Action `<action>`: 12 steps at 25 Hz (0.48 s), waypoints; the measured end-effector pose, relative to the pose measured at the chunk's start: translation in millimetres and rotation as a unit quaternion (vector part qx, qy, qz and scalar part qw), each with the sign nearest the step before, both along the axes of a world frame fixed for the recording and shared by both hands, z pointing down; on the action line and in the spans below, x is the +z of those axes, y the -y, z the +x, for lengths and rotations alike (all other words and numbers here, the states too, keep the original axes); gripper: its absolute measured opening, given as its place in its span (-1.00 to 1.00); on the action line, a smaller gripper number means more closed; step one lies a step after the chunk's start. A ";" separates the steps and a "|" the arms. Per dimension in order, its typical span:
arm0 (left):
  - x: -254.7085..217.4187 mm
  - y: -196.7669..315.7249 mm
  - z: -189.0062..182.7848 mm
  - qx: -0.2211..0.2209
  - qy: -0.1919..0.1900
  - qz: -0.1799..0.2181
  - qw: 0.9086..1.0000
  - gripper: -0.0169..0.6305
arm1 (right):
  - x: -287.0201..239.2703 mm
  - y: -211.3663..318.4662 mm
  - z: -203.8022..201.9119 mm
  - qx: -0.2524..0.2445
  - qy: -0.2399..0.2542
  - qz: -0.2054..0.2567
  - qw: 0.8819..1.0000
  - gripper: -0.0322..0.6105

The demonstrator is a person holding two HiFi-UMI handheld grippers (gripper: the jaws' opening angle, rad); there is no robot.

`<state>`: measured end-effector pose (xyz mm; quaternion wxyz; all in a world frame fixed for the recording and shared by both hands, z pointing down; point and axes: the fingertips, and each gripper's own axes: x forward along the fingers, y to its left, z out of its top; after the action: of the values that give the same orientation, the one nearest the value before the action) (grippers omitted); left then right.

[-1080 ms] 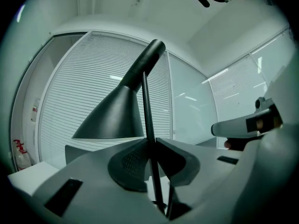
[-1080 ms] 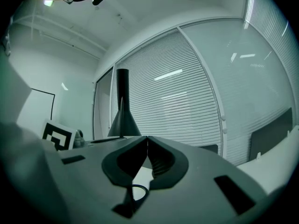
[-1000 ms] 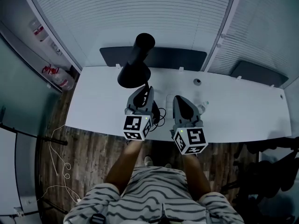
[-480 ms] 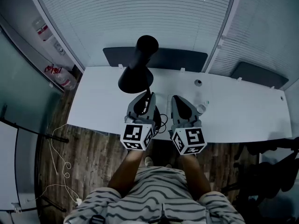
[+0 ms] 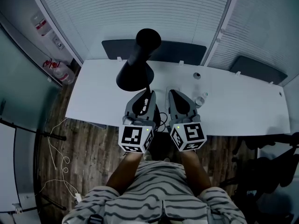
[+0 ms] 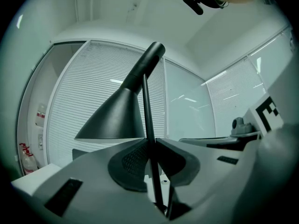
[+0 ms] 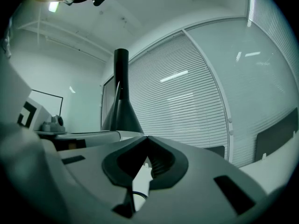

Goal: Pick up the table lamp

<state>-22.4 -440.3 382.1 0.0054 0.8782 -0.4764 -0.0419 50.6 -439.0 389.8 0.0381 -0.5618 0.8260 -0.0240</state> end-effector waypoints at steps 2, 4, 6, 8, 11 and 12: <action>-1.3 -6.4 1.5 0.000 0.003 0.003 1.000 -0.79 | 1.3 -3.4 -0.8 -0.006 0.004 -0.004 1.000 -0.87; -2.1 -9.0 0.3 -0.001 0.005 0.004 1.000 -0.79 | 0.8 -5.4 -3.7 -0.009 0.002 -0.003 1.000 -0.87; -1.6 -11.0 -1.3 -0.003 0.004 0.003 1.000 -0.79 | 0.4 -7.7 -5.4 -0.011 0.000 -0.002 1.000 -0.87; -0.7 -14.1 -1.7 -0.003 0.001 0.002 1.000 -0.79 | 1.2 -10.8 -4.7 -0.010 -0.003 -0.002 1.000 -0.87; -2.4 -16.8 -2.2 -0.004 -0.003 0.004 1.000 -0.79 | 1.7 -12.0 -4.2 -0.009 -0.003 -0.003 1.000 -0.87; -3.5 -17.5 -2.0 -0.004 -0.004 0.005 1.000 -0.79 | 1.2 -12.2 -4.0 -0.009 -0.003 -0.003 1.000 -0.87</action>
<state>-24.3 -422.8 378.6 0.0027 0.8762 -0.4795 -0.0474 46.6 -426.8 391.0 0.0339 -0.5543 0.8313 -0.0252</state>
